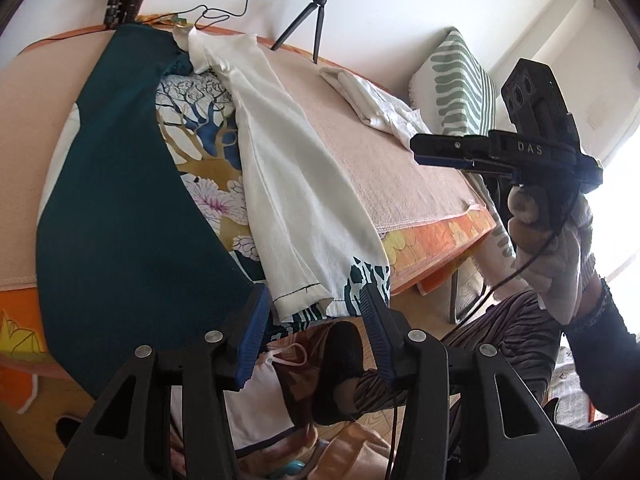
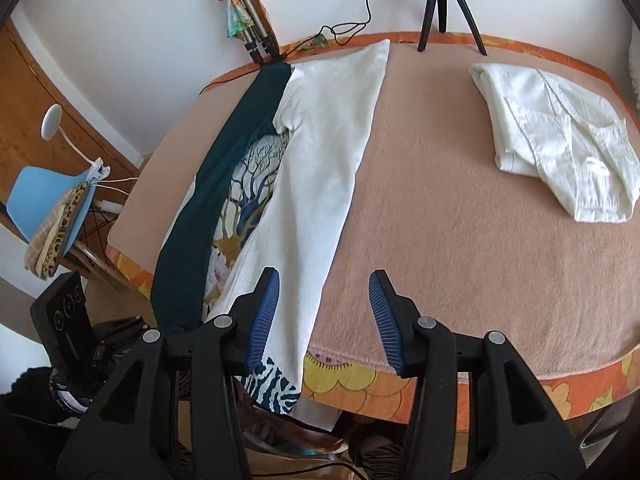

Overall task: Fold small clothes
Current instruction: 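Open both tools and lift them away from the folded t-shirt, then grasp the hem end of the folded strip with both tools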

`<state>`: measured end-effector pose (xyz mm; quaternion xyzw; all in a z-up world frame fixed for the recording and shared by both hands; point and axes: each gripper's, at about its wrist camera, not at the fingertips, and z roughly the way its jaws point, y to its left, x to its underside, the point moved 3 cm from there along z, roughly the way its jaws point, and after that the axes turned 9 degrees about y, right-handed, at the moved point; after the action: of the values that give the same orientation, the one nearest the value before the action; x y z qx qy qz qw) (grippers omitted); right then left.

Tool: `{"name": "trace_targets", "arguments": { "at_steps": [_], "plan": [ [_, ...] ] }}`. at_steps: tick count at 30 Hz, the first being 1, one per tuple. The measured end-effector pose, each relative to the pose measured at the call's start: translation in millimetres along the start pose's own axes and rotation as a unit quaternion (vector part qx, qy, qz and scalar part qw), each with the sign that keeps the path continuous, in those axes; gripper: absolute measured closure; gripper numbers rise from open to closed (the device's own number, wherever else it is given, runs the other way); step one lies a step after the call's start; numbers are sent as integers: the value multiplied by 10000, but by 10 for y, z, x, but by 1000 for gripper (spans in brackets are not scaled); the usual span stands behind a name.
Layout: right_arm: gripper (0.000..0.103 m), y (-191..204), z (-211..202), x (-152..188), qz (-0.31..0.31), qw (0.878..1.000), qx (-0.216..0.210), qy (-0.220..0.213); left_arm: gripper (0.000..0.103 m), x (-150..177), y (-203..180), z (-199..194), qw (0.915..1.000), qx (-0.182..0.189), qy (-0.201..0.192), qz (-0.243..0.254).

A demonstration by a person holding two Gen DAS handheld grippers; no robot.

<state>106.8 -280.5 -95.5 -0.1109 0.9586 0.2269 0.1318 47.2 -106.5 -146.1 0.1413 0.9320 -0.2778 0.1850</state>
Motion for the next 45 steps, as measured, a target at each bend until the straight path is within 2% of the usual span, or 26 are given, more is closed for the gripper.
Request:
{"name": "trace_targets", "arguments": {
  "at_steps": [4, 7, 9, 11, 14, 16, 18, 21, 27, 29, 33, 34, 35, 37, 40, 45],
  "plan": [
    [54, 1, 274, 320, 56, 9995, -230, 204, 57, -55, -14, 117, 9999, -160, 27, 9],
    [54, 70, 467, 451, -84, 9991, -142, 387, 62, -57, -31, 149, 9994, -350, 28, 83],
    [54, 130, 560, 502, -188, 9987, -114, 466, 75, -51, -56, 172, 9986, -480, 27, 226],
    [54, 210, 619, 512, -317, 9982, -57, 504, 97, -46, -75, 203, 9978, -546, 34, 363],
    [54, 309, 646, 540, -538, 9974, 63, 473, 100, -43, -62, 200, 9992, -284, -17, 277],
    [54, 314, 636, 548, -542, 9975, 66, 455, 100, -55, -25, 132, 9996, 239, -105, -93],
    [54, 277, 599, 545, -508, 9979, 138, 381, 100, -31, 26, 42, 9971, 582, -213, -434],
    [54, 204, 543, 551, -415, 9986, 115, 317, 100, 40, 103, 49, 9953, 734, -88, -630],
    [54, 156, 501, 618, -310, 9990, -40, 327, 100, 164, 144, 49, 9977, 388, 125, -539],
    [54, 148, 441, 681, -215, 9992, -179, 292, 91, 195, 122, -63, 9990, 186, 165, -383],
    [54, 160, 364, 875, -143, 9984, -463, 293, 84, 300, 213, -429, 9996, -42, -60, -264],
    [54, 143, 372, 927, -114, 9979, -535, 358, 76, 330, 268, -521, 9995, -121, -102, -285],
    [54, 146, 396, 963, -76, 9973, -588, 444, 66, 355, 339, -605, 9990, -208, -122, -369],
    [54, 131, 444, 997, -8, 9961, -671, 581, 59, 393, 516, -706, 9979, -237, -91, -601],
    [53, 130, 523, 958, 66, 9944, -804, 687, 59, 429, 776, -783, 9943, -308, -15, -1020],
    [52, 44, 647, 895, 489, 9878, -1164, 908, 59, 459, 1148, -719, 9836, -132, 194, -1789]
  ]
}}
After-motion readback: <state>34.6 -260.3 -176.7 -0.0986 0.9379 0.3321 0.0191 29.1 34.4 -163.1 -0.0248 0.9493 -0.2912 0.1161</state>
